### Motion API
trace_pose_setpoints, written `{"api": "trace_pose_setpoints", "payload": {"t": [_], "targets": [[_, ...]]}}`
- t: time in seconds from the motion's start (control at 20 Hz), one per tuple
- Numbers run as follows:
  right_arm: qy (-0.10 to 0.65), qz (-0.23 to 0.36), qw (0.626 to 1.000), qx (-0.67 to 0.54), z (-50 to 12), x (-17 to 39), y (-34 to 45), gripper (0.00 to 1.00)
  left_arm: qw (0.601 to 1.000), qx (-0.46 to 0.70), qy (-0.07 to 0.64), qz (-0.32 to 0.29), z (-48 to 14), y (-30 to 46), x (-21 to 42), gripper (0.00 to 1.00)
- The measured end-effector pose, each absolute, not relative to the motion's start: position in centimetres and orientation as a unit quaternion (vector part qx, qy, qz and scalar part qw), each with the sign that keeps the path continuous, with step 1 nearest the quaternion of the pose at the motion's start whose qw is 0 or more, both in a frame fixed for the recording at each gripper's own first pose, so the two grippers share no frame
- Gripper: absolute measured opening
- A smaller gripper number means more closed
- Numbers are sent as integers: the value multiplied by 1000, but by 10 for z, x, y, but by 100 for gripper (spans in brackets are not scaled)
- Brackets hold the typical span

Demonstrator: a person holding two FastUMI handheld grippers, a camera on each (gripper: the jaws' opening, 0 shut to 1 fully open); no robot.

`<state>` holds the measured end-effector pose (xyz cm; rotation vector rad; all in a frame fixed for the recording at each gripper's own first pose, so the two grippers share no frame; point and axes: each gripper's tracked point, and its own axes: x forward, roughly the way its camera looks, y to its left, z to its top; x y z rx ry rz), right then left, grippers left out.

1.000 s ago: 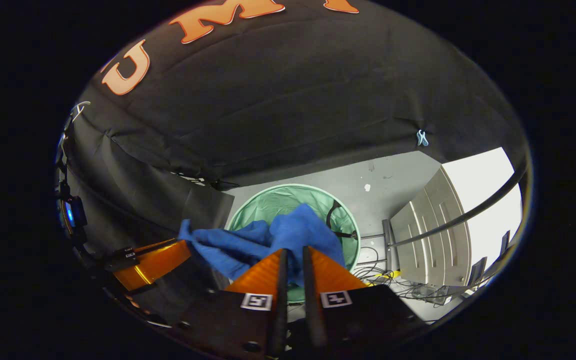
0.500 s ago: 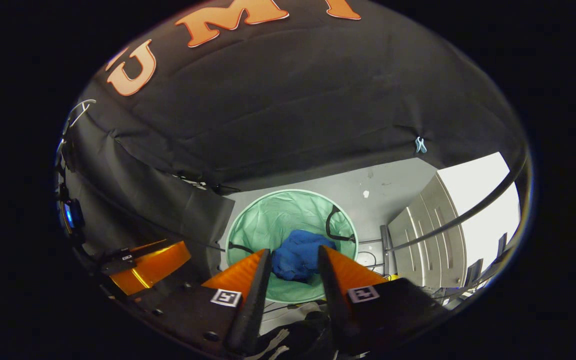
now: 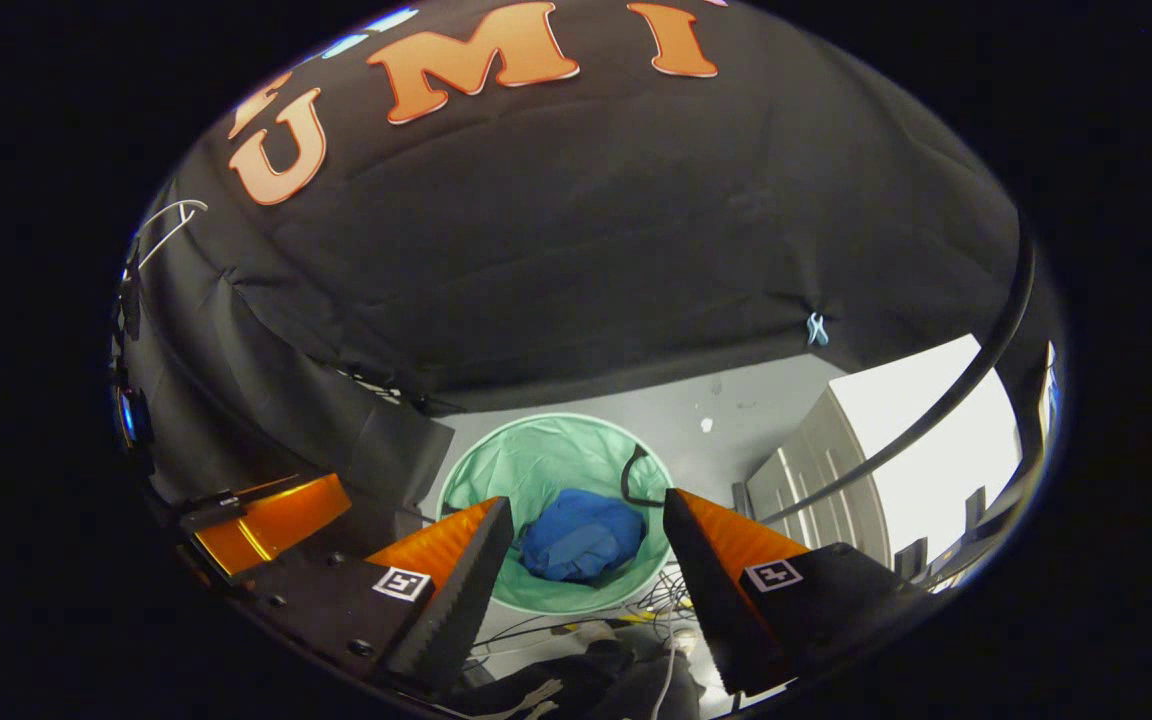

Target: Grasp the clothes on the hanger with both hands and then place them into the laundry hamper below.

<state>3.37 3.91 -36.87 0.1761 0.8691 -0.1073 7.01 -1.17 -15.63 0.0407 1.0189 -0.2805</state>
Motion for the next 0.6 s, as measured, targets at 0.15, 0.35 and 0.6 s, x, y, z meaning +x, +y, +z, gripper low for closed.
{"api": "trace_pose_setpoints", "payload": {"t": [0.15, 0.35, 0.6], "targets": [[389, -53, 917, 73, -334, 37, 26, 99, 881, 22, 451, -138, -127, -29, 77, 96], [336, -42, 939, 52, -274, 38, 11, 98, 903, 31, 400, -155, -65, -57, 83, 96], [252, -25, 966, 46, -186, 35, -6, 98, 931, 28, 319, -174, 28, -97, 98, 96]]}}
